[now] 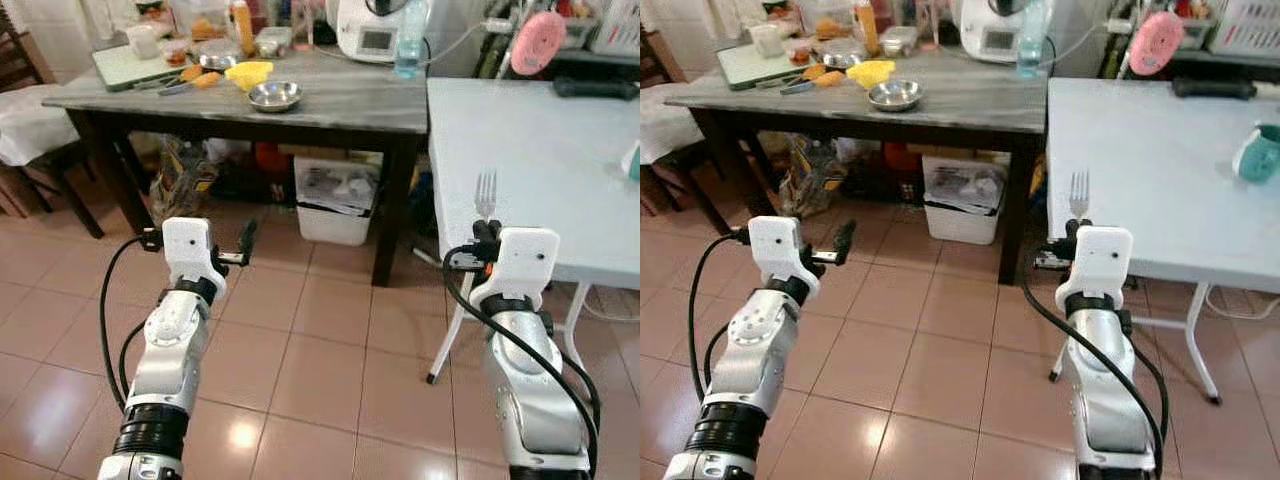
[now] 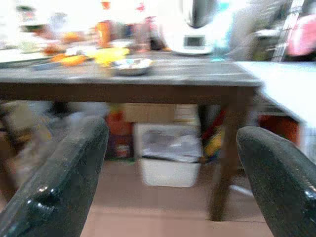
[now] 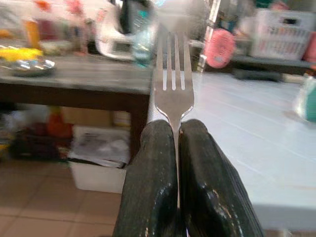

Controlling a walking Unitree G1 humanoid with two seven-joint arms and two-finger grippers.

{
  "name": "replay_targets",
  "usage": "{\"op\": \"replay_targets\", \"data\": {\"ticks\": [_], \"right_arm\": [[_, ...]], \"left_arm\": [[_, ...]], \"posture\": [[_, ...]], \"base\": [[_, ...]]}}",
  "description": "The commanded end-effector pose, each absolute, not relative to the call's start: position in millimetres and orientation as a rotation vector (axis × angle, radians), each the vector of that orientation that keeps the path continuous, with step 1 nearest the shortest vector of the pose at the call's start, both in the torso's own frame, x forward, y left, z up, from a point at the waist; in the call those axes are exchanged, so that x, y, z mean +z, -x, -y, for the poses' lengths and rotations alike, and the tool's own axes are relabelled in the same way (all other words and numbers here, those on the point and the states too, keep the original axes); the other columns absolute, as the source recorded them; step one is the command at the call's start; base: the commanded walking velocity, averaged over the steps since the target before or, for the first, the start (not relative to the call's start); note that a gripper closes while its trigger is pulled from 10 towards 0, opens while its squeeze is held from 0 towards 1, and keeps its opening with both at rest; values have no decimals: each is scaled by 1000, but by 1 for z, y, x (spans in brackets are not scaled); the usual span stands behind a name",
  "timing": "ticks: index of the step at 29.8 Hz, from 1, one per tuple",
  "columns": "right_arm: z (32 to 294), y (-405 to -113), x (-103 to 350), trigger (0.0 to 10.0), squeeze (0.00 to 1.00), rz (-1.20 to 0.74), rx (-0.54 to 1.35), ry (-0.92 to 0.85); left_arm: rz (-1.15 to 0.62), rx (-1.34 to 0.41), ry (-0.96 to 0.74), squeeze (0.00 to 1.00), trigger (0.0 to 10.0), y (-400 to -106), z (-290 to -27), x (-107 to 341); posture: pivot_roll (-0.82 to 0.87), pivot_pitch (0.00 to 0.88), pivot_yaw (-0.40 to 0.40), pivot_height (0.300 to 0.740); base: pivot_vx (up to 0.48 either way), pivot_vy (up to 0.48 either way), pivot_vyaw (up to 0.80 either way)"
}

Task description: Setting the table

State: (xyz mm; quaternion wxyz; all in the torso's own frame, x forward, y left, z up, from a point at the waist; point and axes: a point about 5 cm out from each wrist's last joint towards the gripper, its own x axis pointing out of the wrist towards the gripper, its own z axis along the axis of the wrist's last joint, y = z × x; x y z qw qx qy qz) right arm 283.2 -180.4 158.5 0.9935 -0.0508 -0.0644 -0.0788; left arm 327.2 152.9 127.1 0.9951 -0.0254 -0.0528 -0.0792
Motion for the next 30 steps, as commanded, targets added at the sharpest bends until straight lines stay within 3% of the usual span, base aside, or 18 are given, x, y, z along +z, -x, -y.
{"op": "replay_targets", "data": {"ticks": [1,16,26,30], "right_arm": [[176,-284,161,10000,0,143,-148,96],[173,-284,162,10000,0,159,-123,118],[172,-284,162,10000,0,162,-115,118],[173,-284,162,10000,0,161,-118,120]], "left_arm": [[122,-159,38,0,10000,-328,-156,132],[124,-168,35,0,10000,-329,-154,133],[123,-167,35,0,10000,-330,-153,133],[122,-169,36,0,10000,-330,-152,133]], "posture": [[-101,21,32,740],[-100,19,35,740],[-103,17,34,740],[-105,16,33,740]], "base": [[480,0,0],[480,0,0],[480,0,668],[480,0,108]]}}
